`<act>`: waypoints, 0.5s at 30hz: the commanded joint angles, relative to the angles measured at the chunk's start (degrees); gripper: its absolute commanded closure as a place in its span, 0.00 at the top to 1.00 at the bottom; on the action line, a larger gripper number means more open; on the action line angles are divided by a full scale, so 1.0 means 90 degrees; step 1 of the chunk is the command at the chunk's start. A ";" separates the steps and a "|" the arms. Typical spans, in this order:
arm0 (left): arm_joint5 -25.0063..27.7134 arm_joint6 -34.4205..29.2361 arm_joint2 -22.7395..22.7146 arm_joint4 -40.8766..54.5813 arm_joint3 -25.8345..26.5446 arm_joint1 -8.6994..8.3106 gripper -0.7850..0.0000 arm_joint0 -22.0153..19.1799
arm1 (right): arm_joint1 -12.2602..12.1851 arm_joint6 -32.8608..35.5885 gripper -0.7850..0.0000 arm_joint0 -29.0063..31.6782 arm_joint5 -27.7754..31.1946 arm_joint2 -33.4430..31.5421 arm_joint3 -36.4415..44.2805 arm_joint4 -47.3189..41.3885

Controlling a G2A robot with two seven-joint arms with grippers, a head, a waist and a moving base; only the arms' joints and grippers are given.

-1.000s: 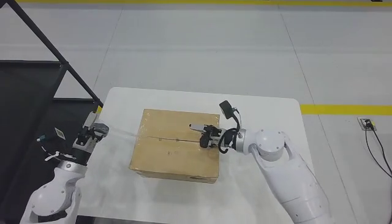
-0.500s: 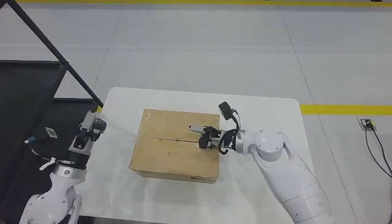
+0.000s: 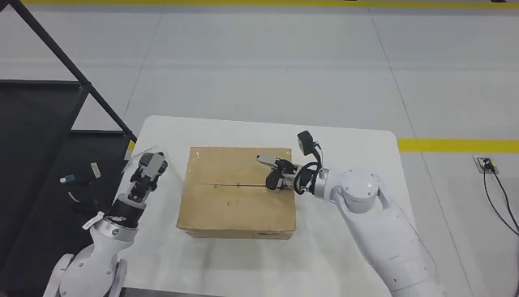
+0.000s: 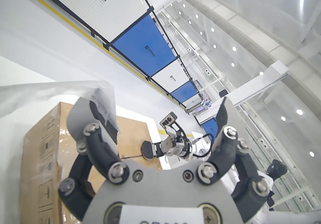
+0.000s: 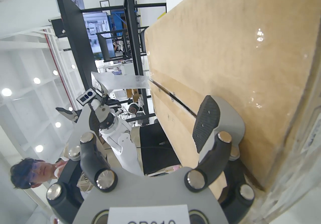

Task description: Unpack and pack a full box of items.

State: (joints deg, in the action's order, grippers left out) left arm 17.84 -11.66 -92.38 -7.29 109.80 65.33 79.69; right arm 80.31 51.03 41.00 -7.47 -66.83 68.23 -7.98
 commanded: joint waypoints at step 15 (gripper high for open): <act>-0.0177 0.0066 0.0965 -0.1465 0.0036 0.0081 1.00 -0.0231 | -0.0200 0.0298 1.00 0.0467 0.0151 -0.0477 0.0544 -0.0336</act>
State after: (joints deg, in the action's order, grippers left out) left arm 16.34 -10.86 -84.16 -19.83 110.21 66.02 77.80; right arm 78.62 53.87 44.92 -6.03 -70.89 72.82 -11.02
